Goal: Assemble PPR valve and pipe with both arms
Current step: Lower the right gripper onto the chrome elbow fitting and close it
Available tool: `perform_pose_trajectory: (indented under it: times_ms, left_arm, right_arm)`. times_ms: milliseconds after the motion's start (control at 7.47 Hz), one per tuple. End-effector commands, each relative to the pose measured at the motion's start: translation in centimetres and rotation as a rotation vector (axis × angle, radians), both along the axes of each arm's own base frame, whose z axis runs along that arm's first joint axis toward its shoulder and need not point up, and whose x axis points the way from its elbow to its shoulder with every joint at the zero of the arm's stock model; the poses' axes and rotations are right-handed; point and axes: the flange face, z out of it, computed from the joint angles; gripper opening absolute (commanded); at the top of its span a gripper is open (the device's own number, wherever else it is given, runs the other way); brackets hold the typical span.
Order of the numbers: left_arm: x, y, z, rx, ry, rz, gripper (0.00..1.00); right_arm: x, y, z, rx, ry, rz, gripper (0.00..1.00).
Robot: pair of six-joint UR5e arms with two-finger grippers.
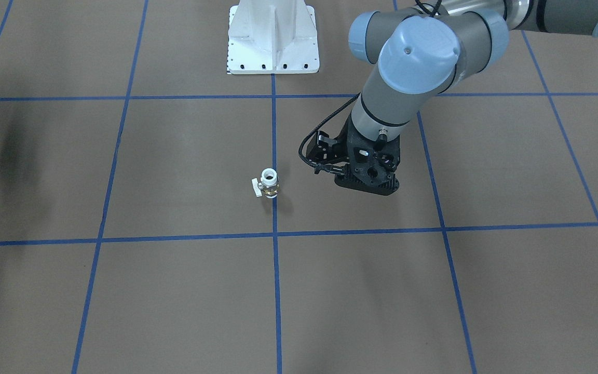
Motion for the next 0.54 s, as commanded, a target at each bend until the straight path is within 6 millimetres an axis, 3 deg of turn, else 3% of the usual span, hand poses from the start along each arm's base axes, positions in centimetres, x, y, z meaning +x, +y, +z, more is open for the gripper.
perform_pose_trajectory:
  times_ms: [0,402]
  left_arm:
    - [0.0,0.0,0.9,-0.004,-0.005,0.000,1.00]
    - [0.2,0.2,1.0,-0.004,-0.005,0.003,1.00]
  right_arm:
    - [-2.1,0.0,0.7,0.011,0.008,-0.060,0.99]
    - [-2.1,-0.2,3.1,0.028,0.022,-0.123,0.99]
